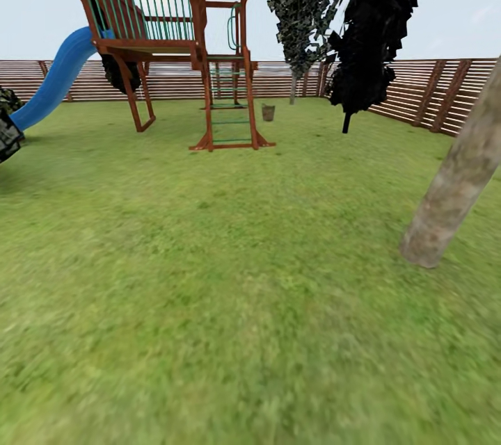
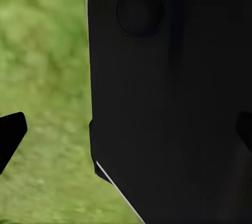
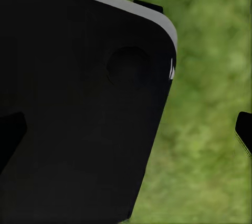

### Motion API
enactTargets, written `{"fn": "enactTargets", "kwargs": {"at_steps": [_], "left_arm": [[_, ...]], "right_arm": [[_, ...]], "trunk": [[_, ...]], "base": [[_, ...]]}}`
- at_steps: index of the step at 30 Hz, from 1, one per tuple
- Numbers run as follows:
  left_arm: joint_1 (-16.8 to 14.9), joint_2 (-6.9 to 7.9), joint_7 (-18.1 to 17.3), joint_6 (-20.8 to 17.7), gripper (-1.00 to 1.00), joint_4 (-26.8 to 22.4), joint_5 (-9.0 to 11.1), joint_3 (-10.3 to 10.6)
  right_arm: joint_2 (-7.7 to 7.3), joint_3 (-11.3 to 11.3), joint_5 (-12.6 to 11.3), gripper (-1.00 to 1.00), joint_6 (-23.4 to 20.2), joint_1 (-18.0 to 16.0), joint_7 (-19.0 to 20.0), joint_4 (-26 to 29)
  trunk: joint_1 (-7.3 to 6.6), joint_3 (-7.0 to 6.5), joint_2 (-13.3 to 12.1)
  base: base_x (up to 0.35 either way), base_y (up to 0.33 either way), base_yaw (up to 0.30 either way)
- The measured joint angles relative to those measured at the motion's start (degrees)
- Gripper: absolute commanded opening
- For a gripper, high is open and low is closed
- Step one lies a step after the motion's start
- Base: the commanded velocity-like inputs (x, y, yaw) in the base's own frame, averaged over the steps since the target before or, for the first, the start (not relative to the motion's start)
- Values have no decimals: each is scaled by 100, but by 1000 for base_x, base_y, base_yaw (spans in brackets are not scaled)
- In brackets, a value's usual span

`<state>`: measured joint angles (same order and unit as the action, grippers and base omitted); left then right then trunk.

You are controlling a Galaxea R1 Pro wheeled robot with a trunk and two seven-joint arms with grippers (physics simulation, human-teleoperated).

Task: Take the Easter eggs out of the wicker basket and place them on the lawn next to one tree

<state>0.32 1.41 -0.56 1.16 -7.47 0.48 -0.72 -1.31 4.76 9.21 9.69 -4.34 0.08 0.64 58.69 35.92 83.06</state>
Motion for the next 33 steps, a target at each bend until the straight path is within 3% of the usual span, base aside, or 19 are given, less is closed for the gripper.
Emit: {"fn": "enactTargets", "kwargs": {"at_steps": [33], "left_arm": [[0, 0, 0, 0, 100, 0, -4, 0]], "right_arm": [[9, 0, -52, 100, -17, -2, 32, -8]], "trunk": [[0, 0, 0]], "base": [[342, 108, -228]]}}
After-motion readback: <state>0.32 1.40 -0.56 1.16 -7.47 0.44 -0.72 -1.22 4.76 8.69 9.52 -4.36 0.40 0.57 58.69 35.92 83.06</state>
